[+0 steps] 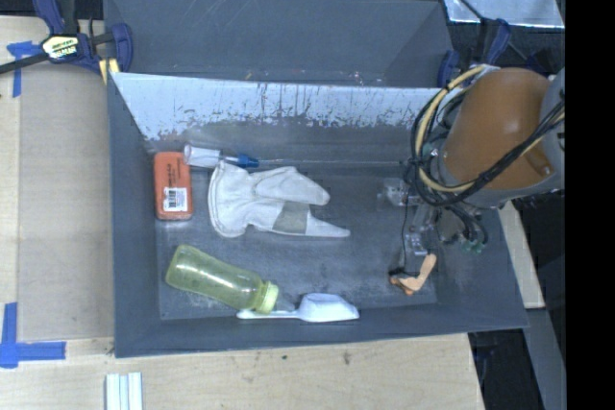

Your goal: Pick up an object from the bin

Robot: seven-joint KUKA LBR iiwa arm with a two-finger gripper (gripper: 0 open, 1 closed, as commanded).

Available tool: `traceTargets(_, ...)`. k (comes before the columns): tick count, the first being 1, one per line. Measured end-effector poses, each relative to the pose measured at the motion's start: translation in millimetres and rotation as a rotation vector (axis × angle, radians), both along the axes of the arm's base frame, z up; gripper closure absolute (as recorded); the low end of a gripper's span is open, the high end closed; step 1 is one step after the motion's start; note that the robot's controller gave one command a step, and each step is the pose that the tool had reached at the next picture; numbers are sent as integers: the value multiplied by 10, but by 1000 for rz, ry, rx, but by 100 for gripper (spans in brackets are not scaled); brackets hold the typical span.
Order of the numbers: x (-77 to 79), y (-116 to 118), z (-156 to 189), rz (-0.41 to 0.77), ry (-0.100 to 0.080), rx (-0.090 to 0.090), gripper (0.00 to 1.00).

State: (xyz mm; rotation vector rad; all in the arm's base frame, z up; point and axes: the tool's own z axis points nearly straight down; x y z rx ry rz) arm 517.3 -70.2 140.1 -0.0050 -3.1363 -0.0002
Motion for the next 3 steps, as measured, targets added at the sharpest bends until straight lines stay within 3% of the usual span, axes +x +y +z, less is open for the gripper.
traceTargets(1,21,1,42,2,-8,-1,0)
traceTargets(2,133,276,-301,42,-15,-3,0)
traceTargets(3,239,517,-591,-1,-8,1,0)
